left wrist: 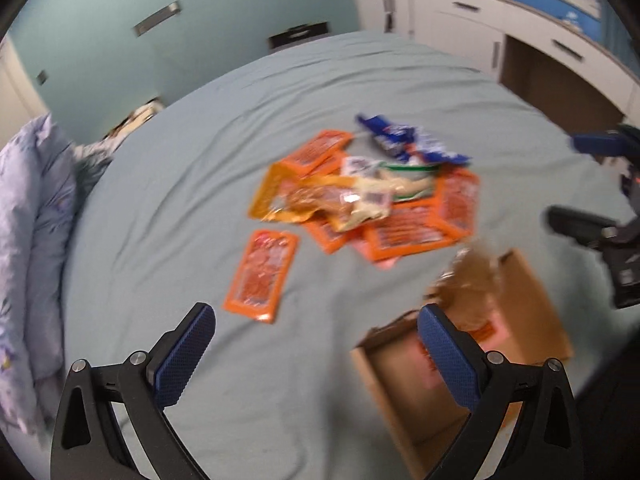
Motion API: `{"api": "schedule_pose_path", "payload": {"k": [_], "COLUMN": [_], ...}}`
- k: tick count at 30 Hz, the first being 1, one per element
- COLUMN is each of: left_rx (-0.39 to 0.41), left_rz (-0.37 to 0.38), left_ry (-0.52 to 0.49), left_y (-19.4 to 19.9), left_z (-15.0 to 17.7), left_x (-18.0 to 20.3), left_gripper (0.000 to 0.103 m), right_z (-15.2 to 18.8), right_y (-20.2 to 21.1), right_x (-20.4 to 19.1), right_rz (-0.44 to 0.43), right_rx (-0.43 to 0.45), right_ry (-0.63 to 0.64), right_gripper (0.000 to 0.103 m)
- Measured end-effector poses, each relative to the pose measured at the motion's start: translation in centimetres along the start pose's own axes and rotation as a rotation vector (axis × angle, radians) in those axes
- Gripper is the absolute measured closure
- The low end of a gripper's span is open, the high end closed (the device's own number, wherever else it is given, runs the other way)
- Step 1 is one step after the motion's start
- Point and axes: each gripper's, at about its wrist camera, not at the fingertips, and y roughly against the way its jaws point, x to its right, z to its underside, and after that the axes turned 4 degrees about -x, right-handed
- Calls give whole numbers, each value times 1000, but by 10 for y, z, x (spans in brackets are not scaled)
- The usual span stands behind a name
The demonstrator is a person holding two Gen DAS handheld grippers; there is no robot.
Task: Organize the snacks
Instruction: 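Set the empty box down and move both grippers toward the snacks, then grasp the blue cabbage bag with right gripper while left grasps orange sausage pack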
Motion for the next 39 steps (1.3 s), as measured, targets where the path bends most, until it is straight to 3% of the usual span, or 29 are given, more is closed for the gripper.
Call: {"api": "schedule_pose_path", "payload": {"k": [4,9,15,20,24,29,31,33,35,39], "left_rx": [9,-75,-105,-120,-148,-208,-236,-273,-302,-360], "left_rz": [-5,-22,-40,-43,-62,-91,-81,-63,-47,-42], "left_ry": [41,110,101,126,155,241,269,275,267,237], "left_y": [-2,-26,-36,-38,-49,-75,-88,-104,-117,-142], "left_z": [-6,-7,-10,-11,-10,-7,-7,-6,-3,2], "left_x": [-3,-17,-20,-33,-51,-84,-97,-104,-105,-96], "left_gripper": [0,0,0,0,0,0,0,0,0,0], "right_z": [-5,-18,-39,-76,-122,-152,-155,-151,-147,-145], "right_y": [-11,-37,-62,-89,-139,-210,-237,-259,-267,-244], "right_x": [7,14,18,38,50,52,53,53,51,60], "right_rz": [-18,-38,-106,-66,-90,-42,-45,-52,26,-8], "right_rx": [6,-19,-34,-39,-131,-269,-362,-456,-480,-415], "right_ry": [-2,-6,-39,-79,-87,-81,-100,-113,-84,-132], "right_gripper": [0,0,0,0,0,0,8,55,69,84]}}
